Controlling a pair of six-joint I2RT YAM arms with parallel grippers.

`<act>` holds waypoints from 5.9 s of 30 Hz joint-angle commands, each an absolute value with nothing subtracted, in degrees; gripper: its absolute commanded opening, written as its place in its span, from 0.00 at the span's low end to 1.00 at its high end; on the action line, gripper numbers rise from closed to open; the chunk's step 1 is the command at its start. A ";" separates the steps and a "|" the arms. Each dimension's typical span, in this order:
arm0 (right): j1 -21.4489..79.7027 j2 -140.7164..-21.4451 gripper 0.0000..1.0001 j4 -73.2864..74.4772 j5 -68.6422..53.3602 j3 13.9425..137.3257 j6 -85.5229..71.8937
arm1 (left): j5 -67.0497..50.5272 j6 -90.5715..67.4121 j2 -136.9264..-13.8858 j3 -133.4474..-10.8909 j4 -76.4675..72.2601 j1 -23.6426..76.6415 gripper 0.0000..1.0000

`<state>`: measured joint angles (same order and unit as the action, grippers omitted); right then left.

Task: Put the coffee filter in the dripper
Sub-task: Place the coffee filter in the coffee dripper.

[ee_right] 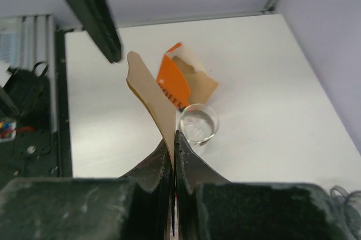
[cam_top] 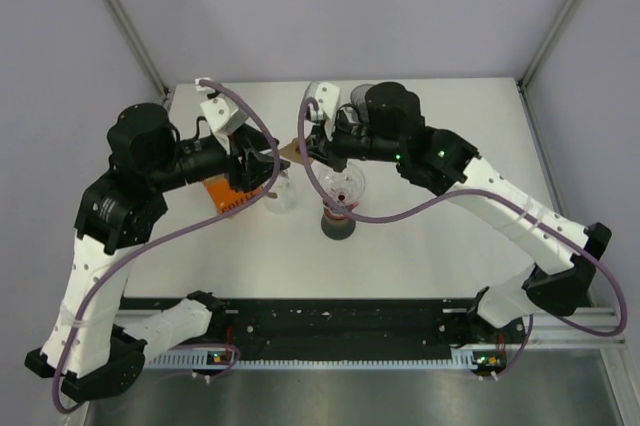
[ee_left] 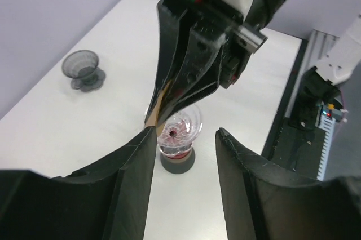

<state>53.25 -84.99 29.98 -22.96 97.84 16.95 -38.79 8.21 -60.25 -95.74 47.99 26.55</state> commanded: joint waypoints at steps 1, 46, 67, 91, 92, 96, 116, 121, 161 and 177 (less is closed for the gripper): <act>53.61 -78.58 0.00 13.48 -1.12 94.50 3.47 | -24.64 1.60 -55.82 -91.85 36.23 25.84 0.55; 73.21 -87.54 0.00 -43.95 35.51 78.92 48.08 | -25.66 -46.76 -66.27 -96.59 26.90 17.23 0.12; 73.39 -78.15 0.81 -18.92 19.62 76.12 35.79 | -31.37 -26.38 -63.63 -93.34 28.56 17.05 0.00; 42.54 -80.50 0.93 5.63 -58.17 91.76 -2.46 | -54.58 -15.47 -60.03 -91.14 32.08 18.02 0.00; 42.54 -80.77 0.90 4.32 -59.40 91.58 -3.24 | -54.93 -15.64 -60.03 -91.14 31.82 18.02 0.00; 42.63 -81.56 0.57 -5.16 -65.55 89.30 -9.65 | -55.28 -16.70 -60.29 -90.27 30.41 18.19 0.00; 42.54 -76.73 0.00 13.01 -60.91 89.65 6.94 | -50.37 9.03 -57.31 -96.86 49.82 18.02 0.40; 42.54 -75.59 0.00 13.36 -61.79 89.03 8.35 | -51.41 18.01 -54.68 -92.12 53.26 18.11 0.40; 42.54 -74.27 0.00 15.21 -56.87 88.86 9.84 | -47.11 14.33 -53.62 -91.32 46.93 19.69 0.30; 42.54 -73.39 0.00 15.73 -56.95 88.59 10.28 | -47.28 15.91 -53.96 -86.04 45.70 19.78 0.33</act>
<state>42.83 -75.88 16.40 -56.66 87.74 9.45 -46.00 15.62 -53.93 -86.50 48.07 19.62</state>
